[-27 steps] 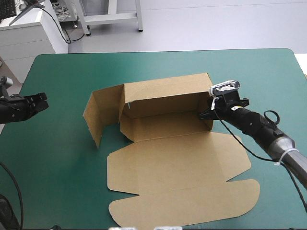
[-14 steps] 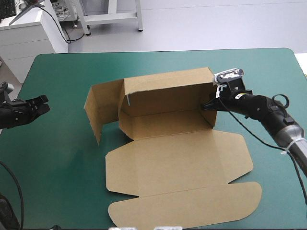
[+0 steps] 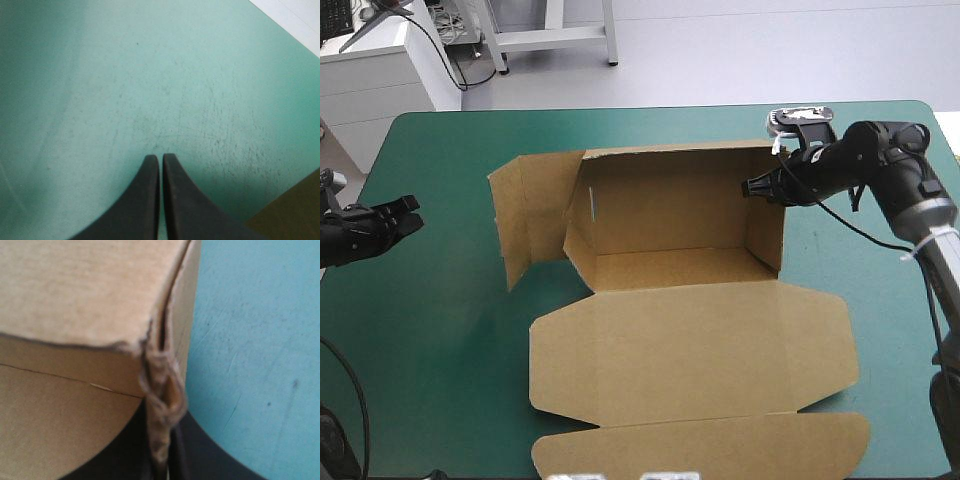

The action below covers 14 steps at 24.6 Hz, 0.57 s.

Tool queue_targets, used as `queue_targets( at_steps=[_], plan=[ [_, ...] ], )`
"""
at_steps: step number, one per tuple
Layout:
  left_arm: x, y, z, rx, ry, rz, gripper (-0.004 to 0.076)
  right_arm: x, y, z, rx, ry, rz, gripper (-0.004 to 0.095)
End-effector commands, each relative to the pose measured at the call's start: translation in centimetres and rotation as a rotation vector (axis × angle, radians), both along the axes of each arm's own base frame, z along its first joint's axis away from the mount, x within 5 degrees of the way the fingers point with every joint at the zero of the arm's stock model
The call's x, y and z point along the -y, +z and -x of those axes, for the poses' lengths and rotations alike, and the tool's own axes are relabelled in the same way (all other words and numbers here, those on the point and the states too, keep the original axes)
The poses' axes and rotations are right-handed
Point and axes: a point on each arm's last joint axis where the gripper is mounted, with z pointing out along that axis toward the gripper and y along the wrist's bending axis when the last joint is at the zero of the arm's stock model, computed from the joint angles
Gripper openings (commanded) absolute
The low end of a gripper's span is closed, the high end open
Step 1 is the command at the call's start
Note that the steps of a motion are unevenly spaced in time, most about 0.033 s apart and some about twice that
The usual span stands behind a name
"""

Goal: Fold the box

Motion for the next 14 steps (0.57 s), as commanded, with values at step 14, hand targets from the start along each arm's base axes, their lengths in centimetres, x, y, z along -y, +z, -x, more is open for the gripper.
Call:
queue_targets(
  at_steps=[14],
  plan=[
    [0.4, 2.1, 0.2, 0.090, 0.018, 0.018, 0.0006, -1.1, -5.8, -5.6, -0.229, 0.020, 0.011, 0.0001]
  ],
)
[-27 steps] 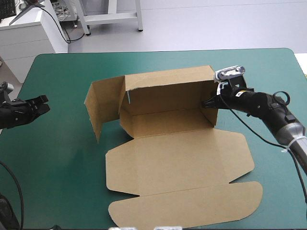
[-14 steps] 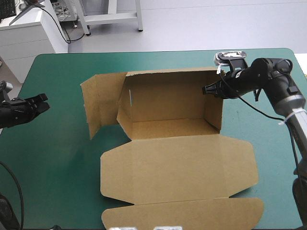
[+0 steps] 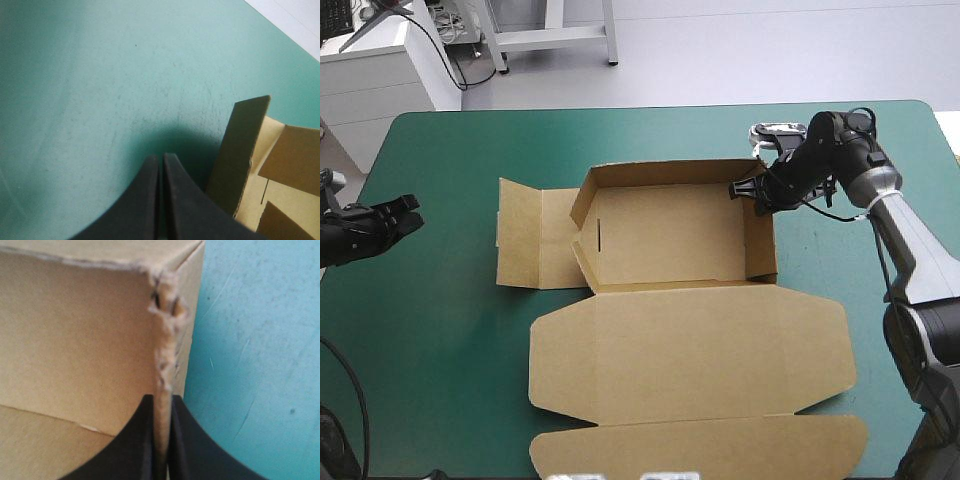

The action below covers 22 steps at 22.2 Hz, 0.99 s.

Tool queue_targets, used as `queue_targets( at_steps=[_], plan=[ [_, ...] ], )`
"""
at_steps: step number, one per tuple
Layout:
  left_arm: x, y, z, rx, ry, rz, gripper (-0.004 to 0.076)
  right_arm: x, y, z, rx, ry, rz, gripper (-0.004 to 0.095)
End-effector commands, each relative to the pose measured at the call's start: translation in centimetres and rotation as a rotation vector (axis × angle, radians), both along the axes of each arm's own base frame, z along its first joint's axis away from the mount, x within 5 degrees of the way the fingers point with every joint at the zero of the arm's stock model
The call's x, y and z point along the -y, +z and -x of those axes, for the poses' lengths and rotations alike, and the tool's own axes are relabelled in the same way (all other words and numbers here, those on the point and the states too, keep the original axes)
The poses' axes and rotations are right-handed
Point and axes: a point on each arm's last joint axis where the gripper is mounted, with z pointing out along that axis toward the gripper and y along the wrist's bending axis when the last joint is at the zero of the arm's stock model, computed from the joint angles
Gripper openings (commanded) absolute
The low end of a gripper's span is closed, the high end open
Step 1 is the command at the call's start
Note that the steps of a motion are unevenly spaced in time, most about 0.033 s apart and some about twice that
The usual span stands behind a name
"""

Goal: Fold the box

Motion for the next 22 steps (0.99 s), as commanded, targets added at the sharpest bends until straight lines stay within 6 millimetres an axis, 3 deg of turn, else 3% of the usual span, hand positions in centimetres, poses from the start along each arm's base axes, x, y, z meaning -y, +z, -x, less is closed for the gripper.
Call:
queue_targets(
  at_steps=[1, 4, 6, 9, 11, 13, 15, 22],
  plan=[
    [0.4, 2.0, 0.2, 0.083, 0.016, 0.013, 0.0006, -0.3, 1.0, -0.4, 0.064, 0.038, -0.019, 0.0001],
    [0.4, 2.0, 0.2, 0.083, 0.016, 0.013, 0.0006, -0.4, 1.0, -0.6, 0.109, 0.082, -0.007, 0.0035],
    [0.4, 2.0, 0.2, 0.085, 0.019, 0.011, 0.0006, -0.4, 1.0, -0.6, 0.111, 0.098, -0.002, 0.0134],
    [0.4, 2.0, 0.2, 0.086, 0.021, 0.010, 0.0006, -0.4, 1.1, -0.6, 0.113, 0.097, -0.002, 0.0416],
    [0.4, 2.0, 0.2, 0.087, 0.022, 0.009, 0.0006, -0.4, 1.1, -0.7, 0.115, 0.097, -0.004, 0.0677],
    [0.4, 2.0, 0.2, 0.087, 0.022, 0.009, 0.0006, -0.4, 1.5, -0.6, 0.113, 0.099, -0.005, 0.0768],
    [0.4, 2.0, 0.2, 0.087, 0.022, 0.009, 0.0006, -0.4, 2.0, -0.6, 0.116, 0.103, -0.008, 0.0815],
    [0.4, 2.0, 0.2, 0.087, 0.023, 0.009, 0.0006, -0.3, 6.1, 0.3, 0.131, 0.038, -0.036, 0.0816]
  ],
)
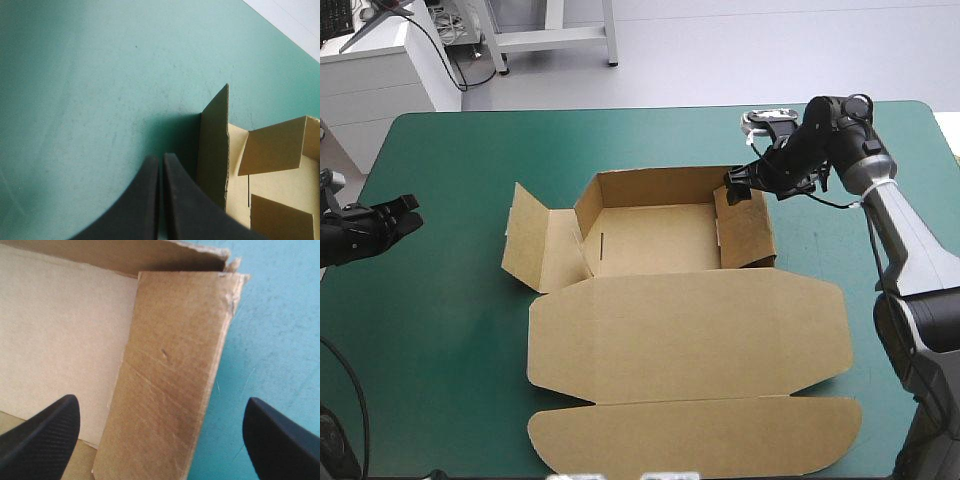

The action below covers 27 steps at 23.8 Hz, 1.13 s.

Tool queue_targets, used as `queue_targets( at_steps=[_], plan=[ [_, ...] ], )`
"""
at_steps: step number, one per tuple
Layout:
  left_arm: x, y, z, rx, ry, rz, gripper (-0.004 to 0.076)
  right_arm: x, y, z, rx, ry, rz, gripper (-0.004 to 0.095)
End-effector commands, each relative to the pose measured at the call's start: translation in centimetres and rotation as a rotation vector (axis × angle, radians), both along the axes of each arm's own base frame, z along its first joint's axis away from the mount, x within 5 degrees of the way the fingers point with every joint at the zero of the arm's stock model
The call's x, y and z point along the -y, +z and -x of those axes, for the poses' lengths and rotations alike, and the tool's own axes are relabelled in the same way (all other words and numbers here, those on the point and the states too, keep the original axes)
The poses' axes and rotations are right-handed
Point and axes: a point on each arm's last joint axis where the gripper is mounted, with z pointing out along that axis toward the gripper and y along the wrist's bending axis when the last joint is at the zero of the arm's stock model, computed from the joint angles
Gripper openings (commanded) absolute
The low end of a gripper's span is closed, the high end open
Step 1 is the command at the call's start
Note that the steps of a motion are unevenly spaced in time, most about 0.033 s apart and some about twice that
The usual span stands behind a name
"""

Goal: Fold the box

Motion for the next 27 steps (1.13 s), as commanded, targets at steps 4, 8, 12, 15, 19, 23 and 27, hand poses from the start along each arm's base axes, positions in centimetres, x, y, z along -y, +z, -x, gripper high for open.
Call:
queue_targets(
  at_steps=[4, 8, 12, 15, 19, 23, 27],
  plan=[
    [0.4, 2.1, 0.2, 0.087, 0.021, 0.011, 0.0006, 0.4, 6.3, 3.0, 0.133, -0.033, -0.045, 0.0816],
    [0.4, 2.1, 0.2, 0.090, 0.023, 0.014, 0.0006, 1.1, 9.1, 5.1, 0.209, -0.055, -0.033, 0.0814],
    [0.4, 2.1, 0.2, 0.089, 0.021, 0.015, 0.0006, 2.0, 12.5, 8.1, 0.305, -0.102, -0.022, 0.0814],
    [0.4, 2.1, 0.2, 0.088, 0.020, 0.015, 0.0006, 2.1, 13.5, 9.0, 0.322, -0.136, -0.045, 0.0814],
    [0.4, 2.1, 0.2, 0.089, 0.021, 0.017, 0.0006, 1.9, 13.4, 9.0, 0.332, -0.165, 0.015, 0.0814],
    [0.4, 2.1, 0.2, 0.090, 0.021, 0.019, 0.0006, 1.8, 13.0, 8.7, 0.314, -0.188, 0.006, 0.0811],
    [0.4, 2.1, 0.1, 0.092, 0.021, 0.021, 0.0006, 1.5, 8.4, 7.4, 0.161, -0.191, 0.048, 0.0810]
  ],
)
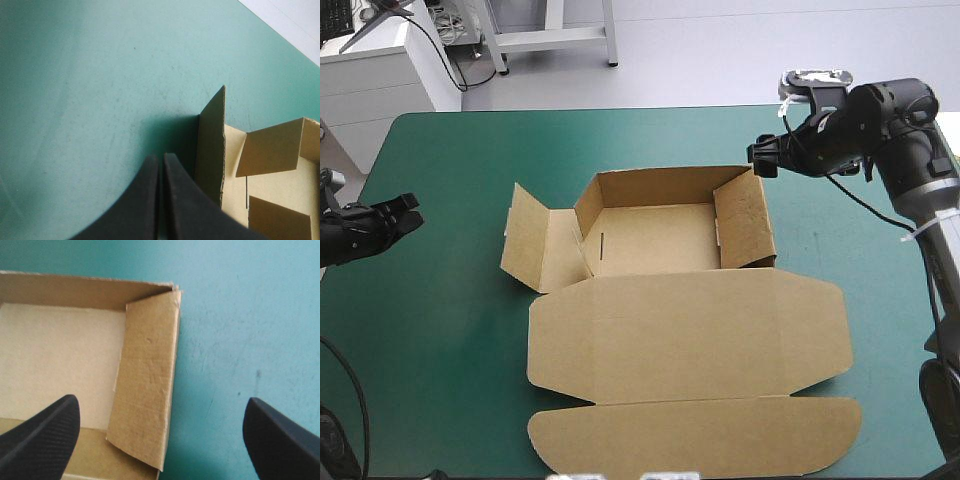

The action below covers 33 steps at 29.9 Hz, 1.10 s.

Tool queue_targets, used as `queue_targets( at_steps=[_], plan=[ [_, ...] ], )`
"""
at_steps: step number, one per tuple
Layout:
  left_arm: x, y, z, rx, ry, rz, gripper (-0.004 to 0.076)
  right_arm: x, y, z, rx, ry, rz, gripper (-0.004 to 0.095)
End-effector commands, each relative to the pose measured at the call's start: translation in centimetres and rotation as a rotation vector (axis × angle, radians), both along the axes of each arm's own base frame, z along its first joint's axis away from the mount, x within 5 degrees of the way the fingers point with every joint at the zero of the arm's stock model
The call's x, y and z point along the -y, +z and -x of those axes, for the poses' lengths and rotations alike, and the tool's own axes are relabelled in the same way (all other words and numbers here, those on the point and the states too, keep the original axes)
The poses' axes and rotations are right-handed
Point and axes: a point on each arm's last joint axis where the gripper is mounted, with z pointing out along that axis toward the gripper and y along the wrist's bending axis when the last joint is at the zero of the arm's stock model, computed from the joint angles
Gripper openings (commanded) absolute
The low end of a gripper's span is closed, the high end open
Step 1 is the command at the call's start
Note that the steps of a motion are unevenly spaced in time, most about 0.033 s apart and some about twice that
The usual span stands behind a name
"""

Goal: Fold the box

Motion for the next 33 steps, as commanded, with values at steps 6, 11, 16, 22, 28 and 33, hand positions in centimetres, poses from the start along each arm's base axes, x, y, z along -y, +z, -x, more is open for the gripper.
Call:
queue_targets(
  at_steps=[6, 11, 16, 22, 28, 33],
  plan=[
    [0.4, 2.2, 0.1, 0.095, 0.022, 0.028, 0.0006, -0.6, -6.7, -1.4, -0.145, 0.024, -0.002, 0.0810],
    [0.5, 2.2, 0.2, 0.093, 0.016, 0.032, 0.0006, -1.2, -8.6, -2.7, -0.177, 0.030, -0.025, 0.0810],
    [0.5, 2.2, 0.1, 0.093, 0.023, 0.044, 0.0006, -1.6, -10.3, -3.9, -0.187, 0.031, -0.021, 0.0810],
    [0.5, 2.2, 0.1, 0.094, 0.017, 0.039, 0.0006, -1.8, -11.7, -4.8, -0.214, 0.028, -0.016, 0.0810],
    [0.5, 2.2, 0.1, 0.094, 0.017, 0.039, 0.0006, -1.9, -12.3, -5.0, -0.236, 0.029, -0.013, 0.0650],
    [0.5, 2.2, 0.1, 0.094, 0.017, 0.039, 0.0006, -2.0, -11.9, -5.0, -0.233, 0.057, -0.009, 0.0044]
  ],
)
